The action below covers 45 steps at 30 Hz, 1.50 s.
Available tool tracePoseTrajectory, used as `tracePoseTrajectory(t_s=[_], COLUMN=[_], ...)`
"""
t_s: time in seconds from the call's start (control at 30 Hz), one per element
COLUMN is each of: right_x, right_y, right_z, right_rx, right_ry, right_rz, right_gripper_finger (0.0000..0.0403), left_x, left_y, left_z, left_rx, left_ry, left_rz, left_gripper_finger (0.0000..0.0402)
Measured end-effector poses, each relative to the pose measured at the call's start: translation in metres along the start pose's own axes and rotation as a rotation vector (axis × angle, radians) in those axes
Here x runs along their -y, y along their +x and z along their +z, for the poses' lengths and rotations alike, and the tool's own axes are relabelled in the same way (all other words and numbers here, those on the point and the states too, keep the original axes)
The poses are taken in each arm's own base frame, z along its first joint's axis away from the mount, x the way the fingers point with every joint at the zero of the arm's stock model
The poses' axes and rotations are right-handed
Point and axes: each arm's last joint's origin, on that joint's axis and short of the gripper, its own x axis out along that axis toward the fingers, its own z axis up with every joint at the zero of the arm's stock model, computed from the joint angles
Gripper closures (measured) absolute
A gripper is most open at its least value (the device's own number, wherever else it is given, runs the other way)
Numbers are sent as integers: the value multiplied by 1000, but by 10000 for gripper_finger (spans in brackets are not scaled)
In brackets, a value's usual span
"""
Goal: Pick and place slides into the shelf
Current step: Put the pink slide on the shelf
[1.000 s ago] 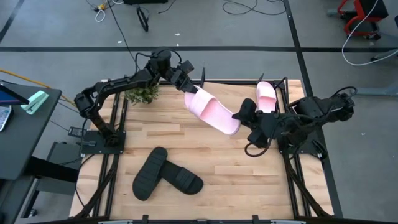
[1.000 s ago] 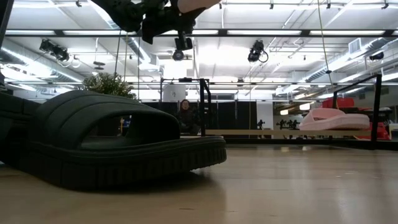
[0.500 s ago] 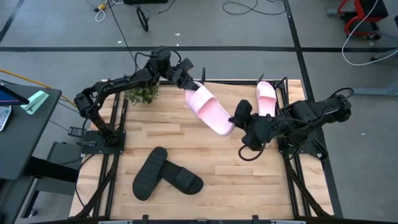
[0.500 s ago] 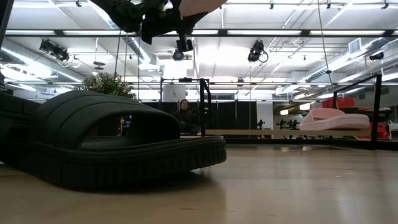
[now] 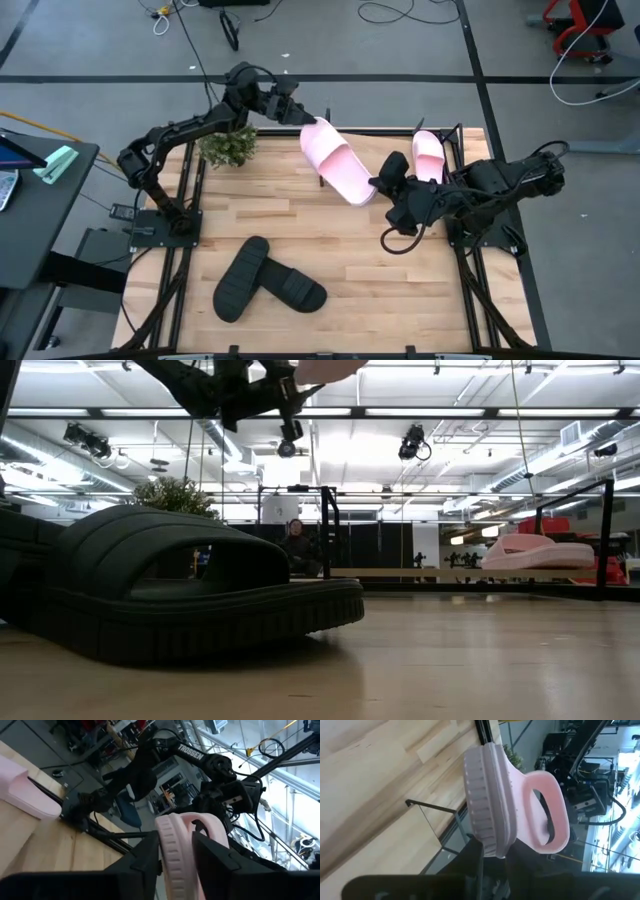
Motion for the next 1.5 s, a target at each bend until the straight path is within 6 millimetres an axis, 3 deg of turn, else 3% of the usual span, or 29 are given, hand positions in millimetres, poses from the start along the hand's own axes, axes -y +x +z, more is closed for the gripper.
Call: tracePoseTrajectory(t_s=[0.3,0.57,0.7,0.83,1.0,1.33,1.5], right_x=[0,-1,-1,0,5,19,19], right_y=[0,6,13,22,34,54,58], right_z=[-4,-20,-34,-58,-81,-123,-144], right_rx=[-42,-186,-275,-409,-470,-502,-478], right_ry=[64,173,326,594,806,924,972], right_rz=[-13,-8,-1,18,77,143,157], right_gripper_finger=[345,345,345,346,346,346,346], left_x=[-5,-12,-14,-15,-10,27,49], left_y=[-23,-63,-76,-81,-70,-10,11], left_z=[10,26,30,32,31,14,3], left_rx=[51,143,184,231,251,156,104], left_ry=[7,17,1,-35,-14,131,166], left_rz=[40,112,138,157,138,-114,-196], left_gripper_finger=[198,178,183,192,202,215,221])
